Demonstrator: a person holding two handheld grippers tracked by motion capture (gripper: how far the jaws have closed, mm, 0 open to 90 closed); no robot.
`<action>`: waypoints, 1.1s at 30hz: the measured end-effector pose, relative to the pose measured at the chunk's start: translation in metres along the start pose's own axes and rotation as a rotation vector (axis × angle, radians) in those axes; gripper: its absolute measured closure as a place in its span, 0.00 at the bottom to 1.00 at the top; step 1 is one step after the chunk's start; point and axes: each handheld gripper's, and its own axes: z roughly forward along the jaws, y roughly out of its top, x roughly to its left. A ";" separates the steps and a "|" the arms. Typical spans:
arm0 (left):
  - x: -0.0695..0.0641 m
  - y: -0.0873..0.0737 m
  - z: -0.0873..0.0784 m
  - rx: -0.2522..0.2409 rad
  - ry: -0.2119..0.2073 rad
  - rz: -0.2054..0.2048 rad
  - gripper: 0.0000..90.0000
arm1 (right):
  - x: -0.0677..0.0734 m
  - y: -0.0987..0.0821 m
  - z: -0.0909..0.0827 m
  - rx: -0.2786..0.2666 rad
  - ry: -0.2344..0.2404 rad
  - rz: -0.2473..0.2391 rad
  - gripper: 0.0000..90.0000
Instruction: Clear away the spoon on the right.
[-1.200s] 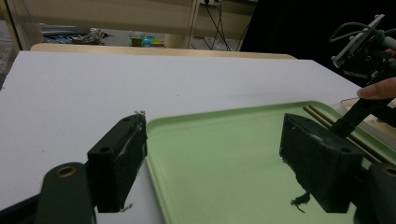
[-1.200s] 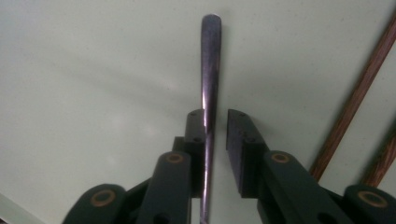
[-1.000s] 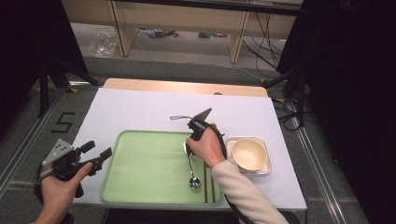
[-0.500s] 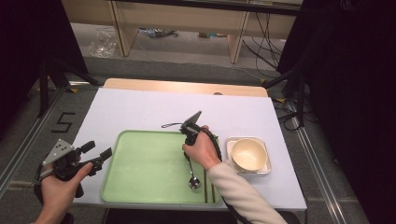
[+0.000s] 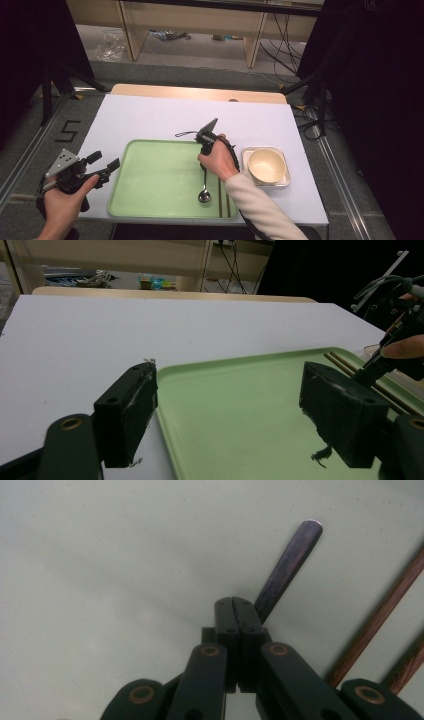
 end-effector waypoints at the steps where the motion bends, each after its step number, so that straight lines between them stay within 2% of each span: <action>1: 0.000 0.000 0.000 0.000 0.000 0.000 0.25 | 0.000 0.000 0.000 0.004 0.002 0.001 1.00; 2: 0.000 0.000 0.000 0.001 0.000 0.000 0.25 | 0.000 0.000 0.001 0.001 0.001 0.001 1.00; 3: 0.000 0.000 0.000 0.002 -0.001 -0.001 0.25 | -0.002 0.001 0.001 -0.001 0.000 -0.036 1.00; 4: 0.000 0.000 0.000 0.001 -0.001 0.000 0.25 | -0.002 0.001 0.001 -0.008 0.000 -0.037 1.00; 6: 0.000 0.000 0.000 0.001 0.000 0.001 0.25 | -0.002 0.001 0.000 -0.008 0.006 -0.038 0.98; 7: 0.000 0.000 0.000 0.000 -0.001 0.001 0.25 | 0.000 0.000 -0.002 -0.010 0.009 -0.003 0.96; 8: 0.000 0.000 0.000 -0.001 0.000 -0.001 0.25 | 0.000 0.001 -0.005 -0.008 0.014 -0.010 0.93; 9: 0.000 0.000 0.000 -0.001 0.000 -0.002 0.25 | 0.000 0.000 -0.009 -0.033 0.017 -0.003 0.90; 13: 0.000 0.000 0.000 0.001 -0.001 -0.001 0.25 | -0.008 0.000 -0.033 -0.077 0.020 -0.038 0.80; 14: 0.000 0.000 0.000 0.001 0.000 0.000 0.26 | -0.012 -0.001 -0.039 -0.087 0.024 -0.045 0.78; 15: 0.000 0.000 0.000 0.001 0.000 0.000 0.25 | -0.017 -0.001 -0.045 -0.110 0.007 -0.066 0.77; 16: 0.000 0.000 0.000 0.001 0.000 0.000 0.25 | -0.022 -0.003 -0.052 -0.107 -0.003 -0.069 0.74; 18: 0.000 0.000 0.000 0.001 0.000 0.000 0.25 | -0.029 -0.005 -0.060 -0.105 -0.017 -0.055 0.72; 19: 0.000 0.000 0.000 0.002 0.000 0.002 0.25 | -0.034 -0.005 -0.064 -0.121 -0.020 -0.048 0.71; 20: 0.000 0.000 0.000 0.002 0.000 0.001 0.25 | -0.041 -0.006 -0.068 -0.138 -0.029 -0.076 0.70; 21: 0.000 0.000 0.000 0.002 0.001 -0.001 0.26 | -0.048 -0.007 -0.071 -0.148 -0.023 -0.072 0.69; 22: 0.000 -0.001 0.000 0.002 0.002 -0.002 0.25 | -0.050 -0.009 -0.075 -0.141 -0.028 -0.041 0.68; 23: 0.000 -0.001 0.000 0.003 0.003 -0.002 0.25 | -0.055 -0.009 -0.078 -0.146 -0.032 -0.050 0.67; 26: 0.001 -0.001 0.000 0.004 0.003 -0.002 0.25 | -0.068 -0.014 -0.089 -0.166 -0.046 -0.028 0.63; 27: 0.000 -0.001 0.000 0.004 0.004 -0.002 0.25 | -0.072 -0.017 -0.093 -0.152 -0.055 -0.010 0.62; 28: 0.000 -0.001 0.001 0.004 0.003 -0.002 0.25 | -0.080 -0.019 -0.096 -0.164 -0.068 -0.034 0.62; 29: 0.000 -0.001 0.001 0.004 0.002 -0.002 0.25 | -0.083 -0.022 -0.100 -0.155 -0.069 0.015 0.62; 30: 0.000 -0.001 0.001 0.005 0.002 -0.002 0.25 | -0.088 -0.023 -0.104 -0.154 -0.065 0.027 0.61; 31: 0.000 -0.001 0.001 0.005 0.003 -0.002 0.25 | -0.094 -0.025 -0.106 -0.178 -0.075 0.022 0.61; 32: 0.000 -0.001 0.001 0.005 0.003 -0.002 0.25 | -0.100 -0.027 -0.109 -0.169 -0.081 0.020 0.61; 33: 0.000 0.000 0.001 0.003 0.004 -0.002 0.26 | -0.102 -0.029 -0.111 -0.178 -0.088 0.041 0.60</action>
